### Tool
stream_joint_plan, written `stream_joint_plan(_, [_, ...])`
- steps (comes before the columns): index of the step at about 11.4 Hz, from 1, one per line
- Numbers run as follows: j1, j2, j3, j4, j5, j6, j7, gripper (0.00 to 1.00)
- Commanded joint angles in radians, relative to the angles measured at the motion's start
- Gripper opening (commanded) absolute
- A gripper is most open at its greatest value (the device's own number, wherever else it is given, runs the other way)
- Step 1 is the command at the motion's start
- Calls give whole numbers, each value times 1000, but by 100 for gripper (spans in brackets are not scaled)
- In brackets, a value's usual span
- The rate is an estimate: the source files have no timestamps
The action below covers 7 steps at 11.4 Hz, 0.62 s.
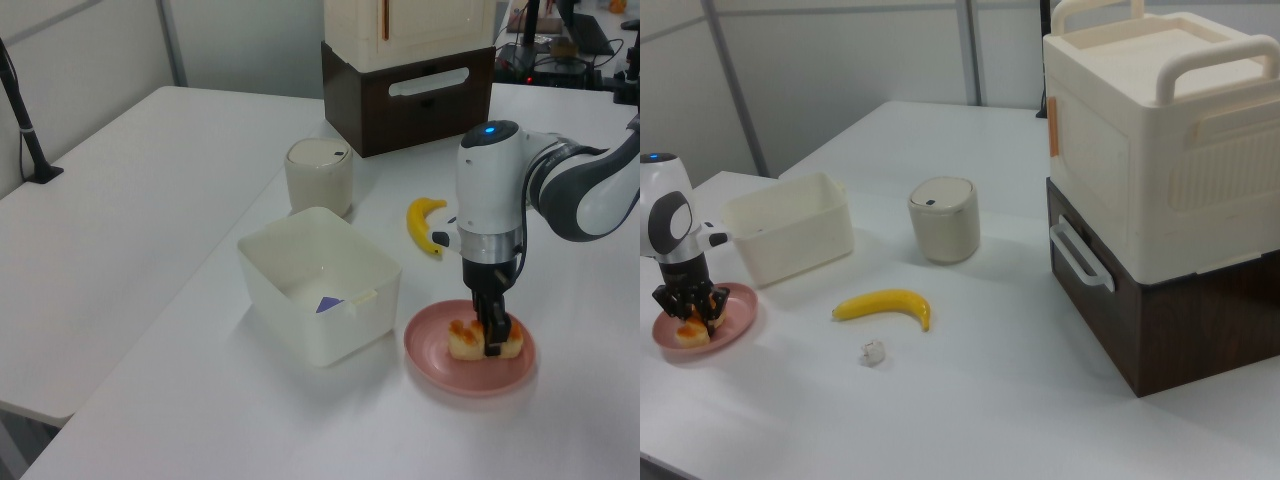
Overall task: Put the bread on the table
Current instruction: 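Lower the gripper and close it on the bread roll, then lift the bread roll off the plate and carry it away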
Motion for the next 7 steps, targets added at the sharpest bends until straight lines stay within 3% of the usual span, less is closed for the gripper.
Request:
stream_joint_plan(1, [2, -68, -9, -3, -16, -20, 11, 34])
stream_joint_plan(4, [-45, -141, -12, 0, -16, -74, 17, 32])
stream_joint_plan(7, [-155, -175, -15, 16, -26, -123, 9, 33])
